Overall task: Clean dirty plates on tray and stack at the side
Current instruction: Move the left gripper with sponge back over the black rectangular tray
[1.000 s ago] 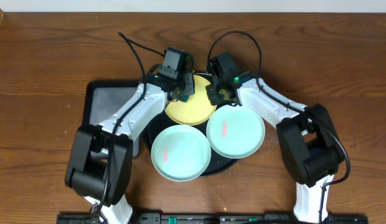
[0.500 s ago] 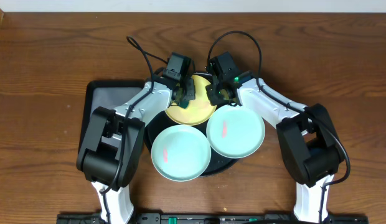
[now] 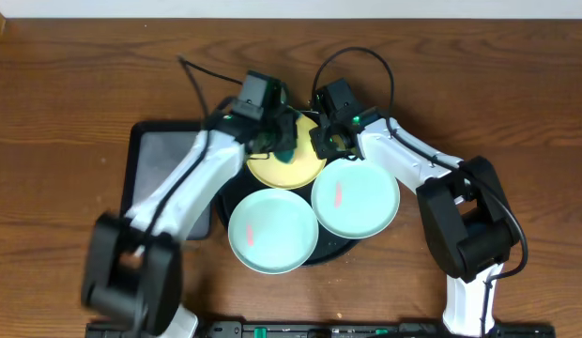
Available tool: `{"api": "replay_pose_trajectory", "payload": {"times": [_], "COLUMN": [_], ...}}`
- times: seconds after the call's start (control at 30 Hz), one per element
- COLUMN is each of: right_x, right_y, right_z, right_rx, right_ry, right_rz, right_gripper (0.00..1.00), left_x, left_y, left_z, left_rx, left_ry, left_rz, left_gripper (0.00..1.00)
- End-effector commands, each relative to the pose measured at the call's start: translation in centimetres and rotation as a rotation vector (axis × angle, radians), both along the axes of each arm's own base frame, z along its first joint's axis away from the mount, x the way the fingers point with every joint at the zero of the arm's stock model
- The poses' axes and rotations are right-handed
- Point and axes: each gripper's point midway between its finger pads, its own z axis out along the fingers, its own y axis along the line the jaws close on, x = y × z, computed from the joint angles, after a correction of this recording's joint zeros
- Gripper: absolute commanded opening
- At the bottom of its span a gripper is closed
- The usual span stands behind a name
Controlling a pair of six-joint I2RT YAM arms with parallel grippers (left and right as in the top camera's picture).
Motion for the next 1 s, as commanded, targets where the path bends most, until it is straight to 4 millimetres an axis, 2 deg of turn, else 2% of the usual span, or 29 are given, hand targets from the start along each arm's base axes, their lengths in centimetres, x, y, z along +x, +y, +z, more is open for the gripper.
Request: {"api": "replay_pose_trajectory", "payload": {"times": [0.0,0.07,0.2,0.27,0.33,0.4,0.43,0.53,0.6,0.67,0.73,0.8,0.83,0.97], "right_x": [-0.6,-0.6,-0.7,-0.7,-0.8,-0.8,-0.8,-0.8,-0.8,-0.8,-0.8,-0.8,-0.8,-0.9], "right_y": [0.5,0.5,0.5,0.5,0.5,0.5,0.5,0.5,0.5,0.5,0.5,0.5,0.5,0.5], "right_z": [-0.8,-0.9,-1.3,-1.5,-1.7,-1.8,-1.8,-1.8,-1.8,-1.8,-1.8,-1.8,-1.9,-1.9], "right_rx": [-0.006,-0.007,-0.011,-0.009,-0.009,-0.01,-0.01,-0.01,-0.009,-0.009,-0.009,-0.01,-0.01,-0.011], "right_ry": [0.018,0.019,0.027,0.035,0.039,0.04,0.04,0.04,0.041,0.042,0.043,0.044,0.044,0.045], "right_rz": [0.017,0.017,0.016,0.004,0.003,0.003,0.003,0.003,0.004,0.004,0.004,0.004,0.004,0.004], "right_gripper": [0.36,0.35,0.34,0.33,0.31,0.31,0.27,0.2,0.2,0.22,0.34,0.36,0.34,0.15], "left_x": [-0.8,-1.9,-4.2,-5.6,-7.0,-8.5,-9.5,-10.9,-11.7,-12.4,-12.9,-13.1,-13.0,-12.5], "left_y": [2.4,4.6,11.5,14.8,16.9,18.3,19.0,20.4,21.3,22.1,22.9,23.6,23.8,23.9], "left_z": [5.0,7.1,10.8,11.8,12.1,11.6,11.1,9.8,9.0,8.1,7.3,6.7,6.5,5.5], "left_rx": [0.025,0.081,0.29,0.397,0.457,0.491,0.514,0.554,0.572,0.584,0.581,0.574,0.568,0.556], "left_ry": [-0.095,-0.131,-0.22,-0.233,-0.212,-0.155,-0.109,-0.023,0.024,0.064,0.094,0.108,0.109,0.095], "left_rz": [0.064,0.118,0.302,0.386,0.43,0.445,0.451,0.463,0.478,0.503,0.548,0.593,0.609,0.627], "left_gripper": [0.08,0.08,0.08,0.08,0.08,0.08,0.08,0.08,0.08,0.08,0.08,0.08,0.08,0.08]}}
